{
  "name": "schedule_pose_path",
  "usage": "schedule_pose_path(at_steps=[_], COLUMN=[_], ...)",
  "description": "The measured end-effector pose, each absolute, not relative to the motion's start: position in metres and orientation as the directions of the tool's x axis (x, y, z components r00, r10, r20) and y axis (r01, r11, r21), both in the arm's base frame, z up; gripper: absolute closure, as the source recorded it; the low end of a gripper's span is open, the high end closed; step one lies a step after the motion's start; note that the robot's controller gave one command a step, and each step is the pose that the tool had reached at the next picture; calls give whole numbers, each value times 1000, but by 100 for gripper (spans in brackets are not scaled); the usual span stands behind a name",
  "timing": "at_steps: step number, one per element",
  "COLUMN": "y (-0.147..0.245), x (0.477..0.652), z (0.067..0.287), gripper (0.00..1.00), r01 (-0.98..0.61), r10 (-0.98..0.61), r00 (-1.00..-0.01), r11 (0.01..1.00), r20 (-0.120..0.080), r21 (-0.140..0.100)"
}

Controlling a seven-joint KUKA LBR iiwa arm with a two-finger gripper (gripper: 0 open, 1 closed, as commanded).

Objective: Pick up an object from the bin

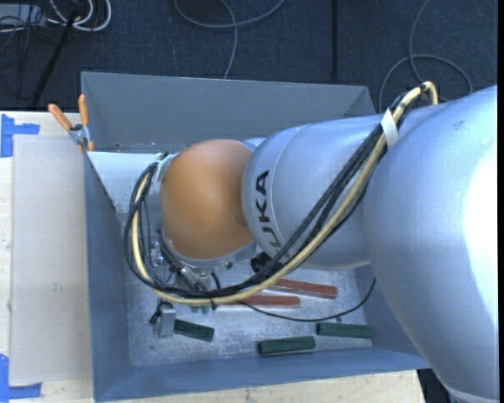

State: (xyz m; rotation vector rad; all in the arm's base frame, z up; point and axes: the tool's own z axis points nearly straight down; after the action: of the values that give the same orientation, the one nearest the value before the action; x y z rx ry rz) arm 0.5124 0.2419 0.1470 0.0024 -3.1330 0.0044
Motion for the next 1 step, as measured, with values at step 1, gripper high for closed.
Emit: schedule_pose_path(at_steps=[1], y=[208], x=[475], z=[67], gripper=[0], r01=[96], r10=[96], r00=[-995], r11=[995], r20=[0], r21=[-1])
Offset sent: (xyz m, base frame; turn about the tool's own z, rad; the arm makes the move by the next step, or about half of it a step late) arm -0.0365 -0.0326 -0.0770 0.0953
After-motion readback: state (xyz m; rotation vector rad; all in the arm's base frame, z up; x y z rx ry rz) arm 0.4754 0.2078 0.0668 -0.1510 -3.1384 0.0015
